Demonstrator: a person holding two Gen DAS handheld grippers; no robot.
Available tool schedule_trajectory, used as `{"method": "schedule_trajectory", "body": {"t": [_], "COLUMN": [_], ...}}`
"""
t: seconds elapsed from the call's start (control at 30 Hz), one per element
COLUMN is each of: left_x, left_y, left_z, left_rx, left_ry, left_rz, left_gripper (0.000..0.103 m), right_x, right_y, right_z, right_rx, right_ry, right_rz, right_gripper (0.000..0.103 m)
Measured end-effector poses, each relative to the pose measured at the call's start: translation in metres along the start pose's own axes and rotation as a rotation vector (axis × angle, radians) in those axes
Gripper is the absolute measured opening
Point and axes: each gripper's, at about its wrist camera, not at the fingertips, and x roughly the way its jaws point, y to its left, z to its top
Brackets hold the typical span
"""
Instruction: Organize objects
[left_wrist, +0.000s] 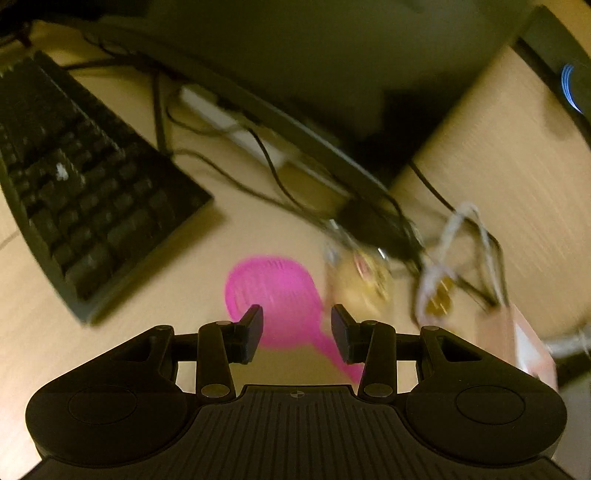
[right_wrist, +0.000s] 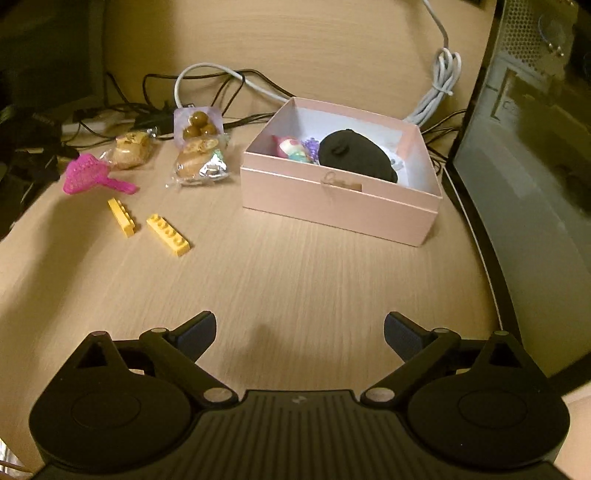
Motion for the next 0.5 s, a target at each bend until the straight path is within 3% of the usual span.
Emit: {"method": "schedule_trajectory", "body": {"t": [0.1,0.2,0.23,0.3,0.5], "left_x": [0.013,0.035,0.039,0.042,0.039], "left_y": [-0.007,-0.013,-0.013,-0.015,-0.028], "left_z": [0.008,0.012,0.012,0.012,-0.008], "left_rx": [0.036,0.101,0.110,0.140,0.341], "left_ry": [-0.059,-0.025,-0.021,-0.033,-0.014], "left_rz": [0.046,0.111,0.125,0.136,0.079], "left_gripper": [0.044,0.045,0.050,0.056,0.056], "right_x": [-0.006,-0.010,-0.011,-0.014,-0.013], "right_y": [0.003,0.003,0.002,0.000,-0.011], "right_z": [-0.002,-0.005,-0.006,-0.009,-0.017], "right_rx": [-0.016,-0.011,-0.006,0.005,0.046], "right_ry": [-0.008,-0.012,-0.010,-0.009,0.010], "right_rz": [-0.023,-0.041,-0.046,-0.054,-0.070], "right_gripper": [0.100,0.103,0.103,0.103,0.103]}}
